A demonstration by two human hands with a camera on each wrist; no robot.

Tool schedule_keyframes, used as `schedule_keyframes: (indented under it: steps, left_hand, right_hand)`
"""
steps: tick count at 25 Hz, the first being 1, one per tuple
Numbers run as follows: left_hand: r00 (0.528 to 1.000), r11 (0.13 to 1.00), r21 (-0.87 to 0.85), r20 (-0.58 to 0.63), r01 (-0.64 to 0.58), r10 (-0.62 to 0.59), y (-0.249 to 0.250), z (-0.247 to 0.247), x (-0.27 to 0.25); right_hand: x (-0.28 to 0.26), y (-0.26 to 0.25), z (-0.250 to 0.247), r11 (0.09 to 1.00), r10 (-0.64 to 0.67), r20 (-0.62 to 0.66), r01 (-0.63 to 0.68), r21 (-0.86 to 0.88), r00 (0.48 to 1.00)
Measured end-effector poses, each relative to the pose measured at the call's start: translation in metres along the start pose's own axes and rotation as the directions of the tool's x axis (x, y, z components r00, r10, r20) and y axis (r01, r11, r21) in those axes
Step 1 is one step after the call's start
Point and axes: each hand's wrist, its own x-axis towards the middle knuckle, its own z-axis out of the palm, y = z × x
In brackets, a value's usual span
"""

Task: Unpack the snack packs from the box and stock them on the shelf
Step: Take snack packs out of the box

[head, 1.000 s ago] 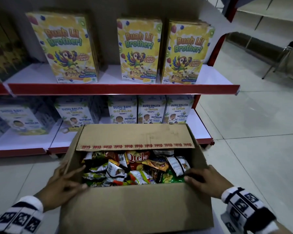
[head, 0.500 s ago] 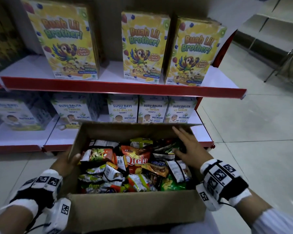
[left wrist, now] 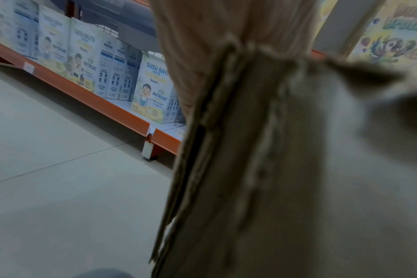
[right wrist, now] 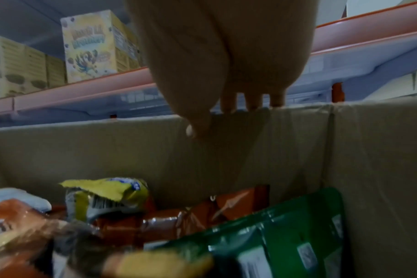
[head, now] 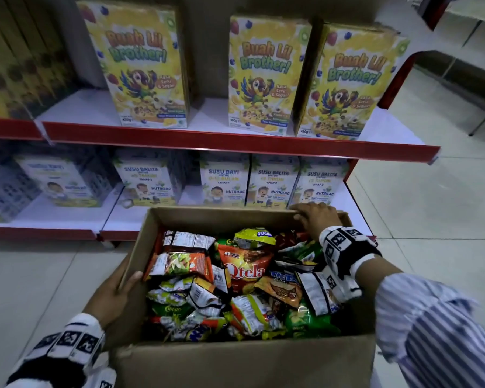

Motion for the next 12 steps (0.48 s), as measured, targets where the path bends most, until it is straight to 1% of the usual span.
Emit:
schedule_keyframes:
  steps: [4,6,9,10,12]
  left_hand:
    - [1.000,1.000,-0.004,0.011,0.004,-0.004,0.000,0.001,0.005]
    - [1.000,1.000,0.015,0.026,-0.004,0.004,0.002,0.002,0.011]
    - [0.999,1.000,0.028,0.050,-0.005,0.004,0.009,0.003,0.024]
    - [0.999,0.999,0.035,0.052,0.002,-0.004,0.011,0.003,0.028]
    - [0.998,0.998,0.055,0.056,0.009,-0.012,0.015,0.005,0.036]
  right_hand:
    - [-0.003,-0.003,0.010,0.998,0.013,0.022,-0.011,-0.057,1.000]
    - [-0.002,-0.004,0.010,1.000,0.008,0.033,-0.008,-0.008,0.999]
    - [-0.002,-0.007,0.004,0.994,-0.021,0.052,0.015,0.111,0.998]
    - [-0.002,-0.010,0.002,0.984,-0.028,0.022,0.023,0.174,0.999]
    - [-0.001,-0.019,-0.003,0.954,-0.049,-0.095,0.075,0.291,0.994]
